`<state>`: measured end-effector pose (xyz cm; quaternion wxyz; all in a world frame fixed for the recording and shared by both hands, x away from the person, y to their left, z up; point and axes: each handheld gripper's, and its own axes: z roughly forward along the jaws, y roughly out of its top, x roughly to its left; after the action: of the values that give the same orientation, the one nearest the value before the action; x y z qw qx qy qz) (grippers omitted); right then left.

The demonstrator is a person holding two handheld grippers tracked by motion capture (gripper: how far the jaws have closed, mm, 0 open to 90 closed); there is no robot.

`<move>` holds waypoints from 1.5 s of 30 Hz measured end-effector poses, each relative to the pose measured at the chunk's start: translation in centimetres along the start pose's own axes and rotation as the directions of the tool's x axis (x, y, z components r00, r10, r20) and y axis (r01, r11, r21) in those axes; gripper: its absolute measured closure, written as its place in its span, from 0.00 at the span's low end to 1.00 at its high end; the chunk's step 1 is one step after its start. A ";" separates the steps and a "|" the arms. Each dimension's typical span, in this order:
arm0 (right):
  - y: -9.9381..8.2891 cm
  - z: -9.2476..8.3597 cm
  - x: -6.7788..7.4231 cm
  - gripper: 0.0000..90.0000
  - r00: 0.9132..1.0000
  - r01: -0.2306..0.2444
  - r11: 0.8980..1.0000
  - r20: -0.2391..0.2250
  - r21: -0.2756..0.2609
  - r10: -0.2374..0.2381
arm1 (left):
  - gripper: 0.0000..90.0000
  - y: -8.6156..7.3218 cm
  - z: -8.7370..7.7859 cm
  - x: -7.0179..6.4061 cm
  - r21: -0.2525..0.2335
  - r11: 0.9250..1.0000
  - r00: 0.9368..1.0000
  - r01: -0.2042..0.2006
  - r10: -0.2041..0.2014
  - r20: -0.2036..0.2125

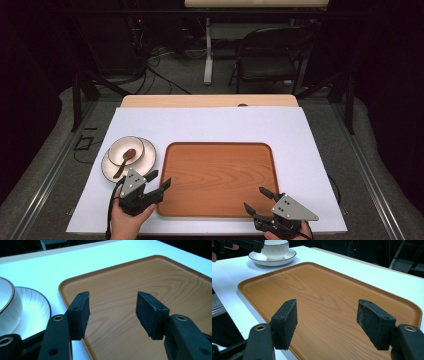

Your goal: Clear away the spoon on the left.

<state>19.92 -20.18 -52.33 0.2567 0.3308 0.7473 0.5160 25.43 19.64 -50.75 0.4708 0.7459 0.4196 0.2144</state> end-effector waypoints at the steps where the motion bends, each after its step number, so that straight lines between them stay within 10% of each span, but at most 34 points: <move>1: 0.0 0.0 0.1 0.36 1.000 0.001 1.000 0.003 -0.003 -0.001 | 0.52 0.1 -0.2 0.1 0.010 1.000 1.000 0.003 -0.003 -0.015; 10: 0.0 0.0 0.0 0.36 1.000 -0.010 1.000 -0.007 0.001 0.010 | 0.68 0.4 -1.2 1.3 0.008 0.999 0.996 0.042 -0.041 -0.083; 23: 0.0 0.1 0.1 0.36 1.000 0.001 1.000 -0.013 0.002 -0.001 | 0.94 0.3 -2.6 3.8 0.016 0.992 0.969 0.125 -0.119 -0.218; 45: 0.0 0.1 0.1 0.38 1.000 -0.002 1.000 -0.017 0.006 0.002 | 1.00 0.0 -3.2 5.8 0.048 0.988 0.944 0.145 -0.124 -0.307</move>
<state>19.92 -20.11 -52.39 0.2490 0.3280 0.7507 0.5166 26.39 26.12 -49.74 0.3882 0.6899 0.5437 0.2789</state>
